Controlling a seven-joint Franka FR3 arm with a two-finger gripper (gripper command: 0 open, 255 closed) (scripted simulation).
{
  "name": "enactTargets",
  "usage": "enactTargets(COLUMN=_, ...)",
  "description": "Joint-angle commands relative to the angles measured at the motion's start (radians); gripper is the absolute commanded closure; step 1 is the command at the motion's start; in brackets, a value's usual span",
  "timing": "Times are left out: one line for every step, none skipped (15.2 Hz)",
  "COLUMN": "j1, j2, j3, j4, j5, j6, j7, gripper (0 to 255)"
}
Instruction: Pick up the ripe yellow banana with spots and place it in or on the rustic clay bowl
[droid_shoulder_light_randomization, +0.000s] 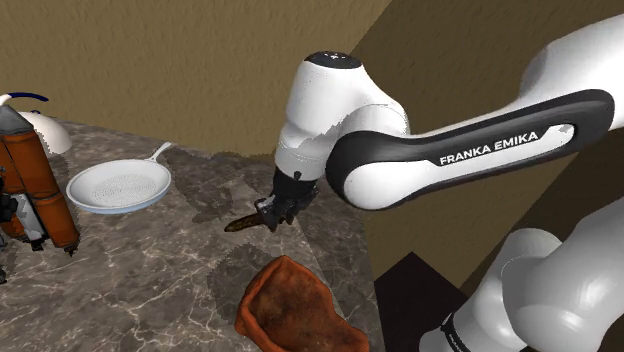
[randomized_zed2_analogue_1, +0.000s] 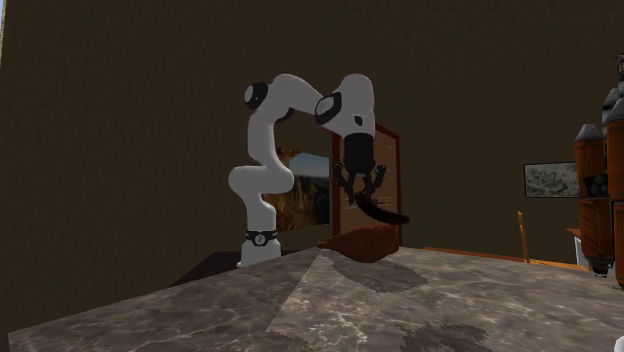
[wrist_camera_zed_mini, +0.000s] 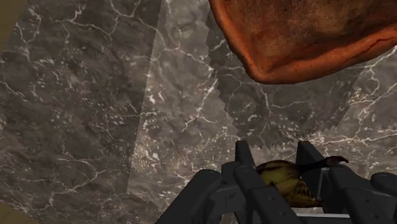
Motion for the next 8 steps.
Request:
enactTargets(j1=0.026, j2=-0.071, j3=0.009, j4=-0.071, j5=0.032, j6=0.002, j7=0.011, gripper=255)
enactTargets(j1=0.041, j2=-0.105, j3=0.014, j4=-0.099, j5=0.048, j6=-0.003, j7=0.018, gripper=255)
enactTargets(j1=0.057, j2=-0.139, j3=0.020, j4=-0.127, j5=0.064, j6=-0.009, j7=0.025, gripper=255)
enactTargets(j1=0.074, j2=-0.172, j3=0.025, j4=-0.154, j5=0.080, j6=-0.016, j7=0.033, gripper=255)
enactTargets(j1=0.092, j2=-0.206, j3=0.031, j4=-0.179, j5=0.096, j6=-0.024, j7=0.042, gripper=255)
enactTargets(j1=0.110, j2=-0.240, j3=0.038, j4=-0.204, j5=0.112, j6=-0.033, j7=0.052, gripper=255)
enactTargets(j1=0.129, j2=-0.273, j3=0.044, j4=-0.227, j5=0.129, j6=-0.044, j7=0.062, gripper=255)
enactTargets(j1=0.150, j2=-0.306, j3=0.051, j4=-0.249, j5=0.145, j6=-0.056, j7=0.074, gripper=255)
